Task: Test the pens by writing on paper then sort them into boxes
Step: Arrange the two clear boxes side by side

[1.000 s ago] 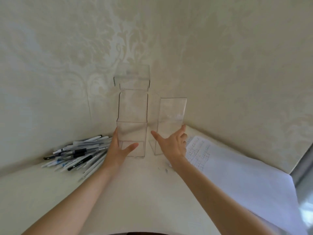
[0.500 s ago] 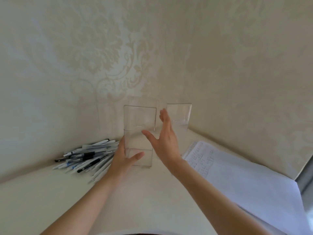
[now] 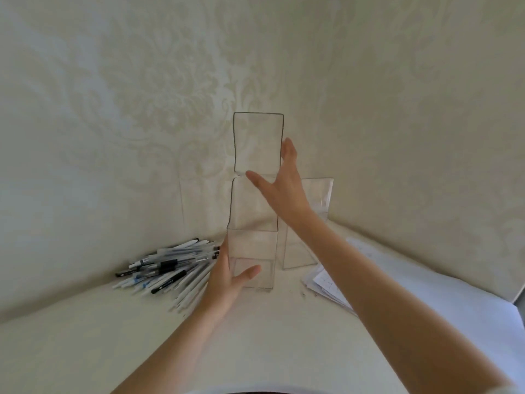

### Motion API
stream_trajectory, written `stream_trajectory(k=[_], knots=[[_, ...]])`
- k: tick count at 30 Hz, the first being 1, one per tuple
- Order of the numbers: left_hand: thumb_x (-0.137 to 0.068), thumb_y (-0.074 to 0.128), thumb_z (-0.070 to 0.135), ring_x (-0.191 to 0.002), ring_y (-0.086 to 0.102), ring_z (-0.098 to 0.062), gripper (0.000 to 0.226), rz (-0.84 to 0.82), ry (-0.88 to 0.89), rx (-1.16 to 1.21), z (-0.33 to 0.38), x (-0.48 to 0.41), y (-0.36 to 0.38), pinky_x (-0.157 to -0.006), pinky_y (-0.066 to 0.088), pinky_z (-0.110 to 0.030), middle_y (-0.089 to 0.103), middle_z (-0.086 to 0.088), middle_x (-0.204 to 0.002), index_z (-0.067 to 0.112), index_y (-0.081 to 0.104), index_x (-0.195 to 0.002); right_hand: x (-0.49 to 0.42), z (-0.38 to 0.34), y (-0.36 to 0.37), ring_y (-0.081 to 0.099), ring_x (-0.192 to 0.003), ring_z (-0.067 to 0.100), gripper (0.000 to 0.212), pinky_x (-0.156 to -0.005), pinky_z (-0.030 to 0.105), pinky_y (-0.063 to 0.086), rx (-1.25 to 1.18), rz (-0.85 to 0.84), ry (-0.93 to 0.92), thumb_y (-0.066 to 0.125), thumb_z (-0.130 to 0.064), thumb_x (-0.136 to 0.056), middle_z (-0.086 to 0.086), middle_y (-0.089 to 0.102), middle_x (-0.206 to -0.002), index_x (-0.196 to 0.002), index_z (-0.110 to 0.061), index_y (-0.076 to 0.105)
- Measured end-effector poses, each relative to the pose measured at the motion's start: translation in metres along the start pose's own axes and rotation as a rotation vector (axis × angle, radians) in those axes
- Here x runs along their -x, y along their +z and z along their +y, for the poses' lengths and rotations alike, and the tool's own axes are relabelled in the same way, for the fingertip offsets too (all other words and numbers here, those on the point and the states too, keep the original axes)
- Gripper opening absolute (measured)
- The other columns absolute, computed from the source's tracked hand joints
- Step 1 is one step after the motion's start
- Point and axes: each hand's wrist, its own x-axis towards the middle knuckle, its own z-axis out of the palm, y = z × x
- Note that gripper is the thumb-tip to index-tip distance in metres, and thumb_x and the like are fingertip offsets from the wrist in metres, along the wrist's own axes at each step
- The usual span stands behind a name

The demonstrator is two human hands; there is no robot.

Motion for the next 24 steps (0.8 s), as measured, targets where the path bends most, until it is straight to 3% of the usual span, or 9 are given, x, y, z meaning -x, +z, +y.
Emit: stream_trajectory(k=[3, 7, 9, 12, 14, 17, 20, 24], knots=[[-0.071, 0.075, 0.030, -0.129, 0.036, -0.002, 0.087, -0.012, -0.002, 0.005, -0.001, 0.002, 0.000, -0.107, 0.029, -0.022, 0.041, 0.017, -0.139, 0.026, 0.026, -0.143, -0.021, -0.008, 0.001, 0.001, -0.146, 0.026, 0.086, -0.115, 0.034, 0.011, 0.191, -0.099, 0.070, 0.056, -0.041, -0.092, 0.012, 0.000, -0.159, -0.150, -0.005, 0.003], [-0.076, 0.073, 0.019, -0.132, 0.033, -0.009, 0.086, -0.018, 0.004, 0.017, 0.002, 0.004, 0.002, -0.111, 0.026, -0.033, 0.035, 0.009, -0.145, 0.024, 0.022, -0.145, -0.020, -0.014, 0.000, 0.003, -0.146, 0.026, 0.079, -0.115, 0.033, 0.011, 0.180, -0.127, 0.102, 0.052, -0.032, -0.096, 0.013, -0.001, -0.159, -0.150, -0.006, 0.001], [-0.074, 0.074, 0.025, -0.134, 0.031, -0.008, 0.089, -0.035, 0.003, 0.012, 0.002, 0.002, 0.000, -0.112, 0.025, -0.031, 0.034, 0.010, -0.146, 0.025, 0.021, -0.145, -0.014, -0.012, -0.010, 0.014, -0.144, 0.024, 0.067, -0.112, 0.026, 0.015, 0.162, -0.011, 0.031, 0.051, -0.023, -0.096, 0.011, 0.013, -0.157, -0.149, -0.006, 0.013], [-0.065, 0.076, 0.052, -0.135, 0.030, -0.007, 0.100, -0.056, -0.030, -0.044, -0.001, -0.001, -0.006, -0.112, 0.026, -0.041, 0.031, 0.012, -0.148, 0.037, 0.017, -0.145, 0.002, 0.009, -0.039, 0.035, -0.130, 0.025, 0.047, -0.104, 0.016, 0.021, 0.134, 0.383, -0.085, 0.052, -0.006, -0.089, 0.011, 0.039, -0.137, -0.134, -0.001, 0.037], [-0.062, 0.077, 0.057, -0.137, 0.024, -0.006, 0.111, -0.042, -0.074, -0.022, 0.001, 0.001, -0.005, -0.113, 0.022, -0.041, 0.019, 0.011, -0.153, 0.041, 0.006, -0.145, 0.017, 0.033, -0.059, 0.040, -0.123, 0.022, 0.043, -0.106, 0.029, 0.031, 0.075, 0.471, -0.020, 0.051, -0.006, -0.088, 0.007, 0.039, -0.130, -0.129, -0.004, 0.039], [-0.066, 0.075, 0.055, -0.134, 0.018, -0.003, 0.109, 0.172, -0.013, -0.080, 0.022, 0.001, -0.003, -0.112, 0.018, -0.033, 0.010, 0.009, -0.152, 0.029, 0.006, -0.146, 0.037, 0.071, -0.079, 0.035, -0.128, 0.017, 0.054, -0.109, 0.040, 0.032, 0.000, 0.235, 0.118, 0.057, -0.025, -0.093, 0.002, 0.029, -0.142, -0.139, -0.016, 0.030], [-0.075, 0.061, 0.057, -0.129, 0.031, -0.018, 0.082, 0.389, 0.388, -0.451, 0.050, -0.006, -0.003, -0.107, 0.027, -0.035, 0.035, -0.009, -0.139, 0.009, 0.033, -0.136, 0.042, 0.091, -0.090, 0.021, -0.141, 0.018, 0.076, -0.115, 0.043, 0.024, -0.027, 0.062, 0.148, 0.062, -0.041, -0.088, -0.003, 0.015, -0.153, -0.148, -0.028, 0.017], [-0.081, 0.050, 0.057, -0.107, 0.054, -0.023, 0.065, 0.225, 0.597, -0.719, 0.085, -0.027, 0.009, -0.090, 0.044, -0.040, 0.056, -0.007, -0.120, 0.010, 0.048, -0.126, 0.029, 0.094, -0.094, 0.011, -0.145, 0.014, 0.085, -0.116, 0.042, 0.018, -0.006, -0.049, 0.118, 0.064, -0.048, -0.084, -0.008, 0.003, -0.158, -0.149, -0.038, 0.009]])
